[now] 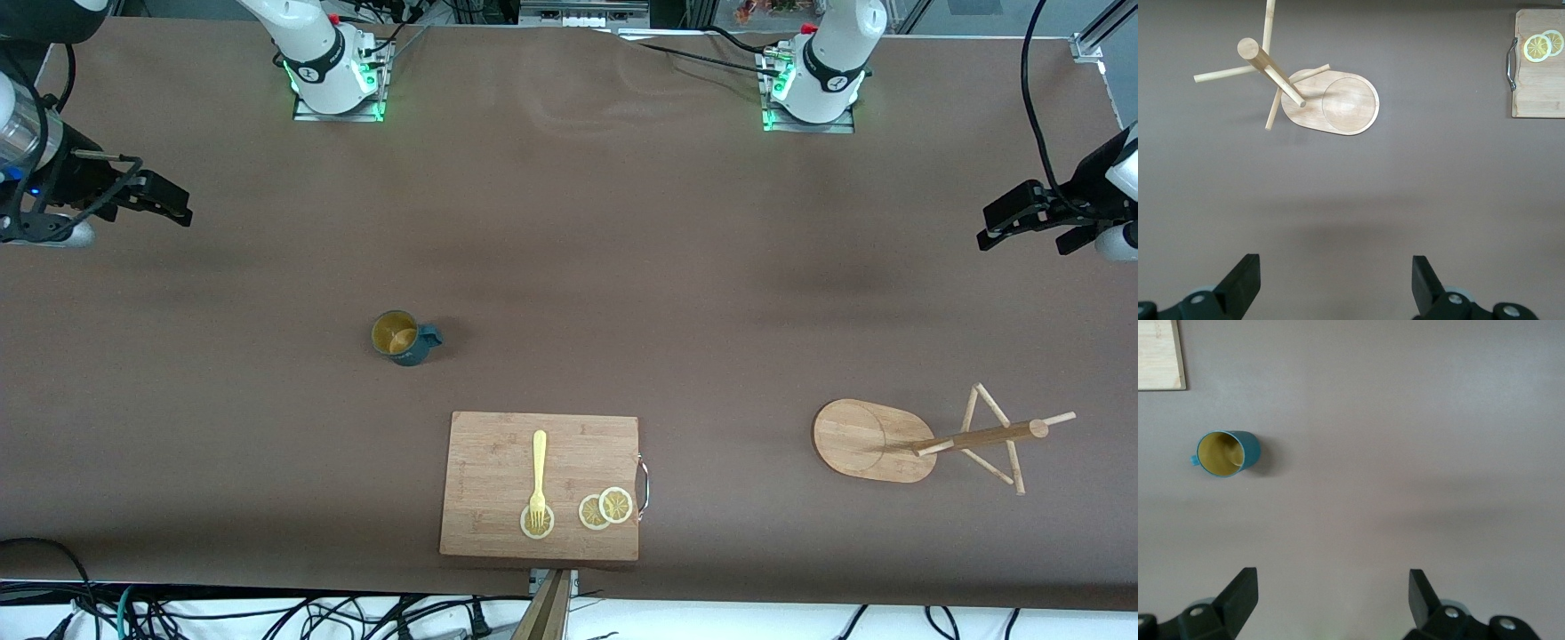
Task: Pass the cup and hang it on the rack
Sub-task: 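Move the right gripper out toward the teal mug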
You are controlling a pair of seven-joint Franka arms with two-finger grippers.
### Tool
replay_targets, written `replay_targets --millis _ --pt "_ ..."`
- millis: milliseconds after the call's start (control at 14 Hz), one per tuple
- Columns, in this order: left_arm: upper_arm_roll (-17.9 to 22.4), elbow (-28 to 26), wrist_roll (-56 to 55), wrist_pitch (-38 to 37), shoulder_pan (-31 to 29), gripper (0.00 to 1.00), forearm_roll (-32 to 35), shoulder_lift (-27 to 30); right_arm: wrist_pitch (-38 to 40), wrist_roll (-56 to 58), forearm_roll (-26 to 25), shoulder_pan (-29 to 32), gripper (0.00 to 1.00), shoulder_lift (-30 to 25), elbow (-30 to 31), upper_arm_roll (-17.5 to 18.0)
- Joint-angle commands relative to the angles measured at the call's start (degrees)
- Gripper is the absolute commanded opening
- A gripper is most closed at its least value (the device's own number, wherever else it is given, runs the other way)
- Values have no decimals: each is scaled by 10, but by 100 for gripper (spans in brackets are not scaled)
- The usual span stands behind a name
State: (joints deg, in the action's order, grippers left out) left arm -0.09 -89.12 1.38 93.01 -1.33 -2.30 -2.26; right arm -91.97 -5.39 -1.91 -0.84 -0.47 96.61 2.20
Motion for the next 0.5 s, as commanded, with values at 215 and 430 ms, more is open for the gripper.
replay_targets --millis 215,430 --pt "4 16 9 -7 4 100 2 -6 48 6 -5 -3 100 9 -9 -1" --pt "4 15 9 -7 4 100 2 -6 79 5 -3 -14 100 20 -10 0"
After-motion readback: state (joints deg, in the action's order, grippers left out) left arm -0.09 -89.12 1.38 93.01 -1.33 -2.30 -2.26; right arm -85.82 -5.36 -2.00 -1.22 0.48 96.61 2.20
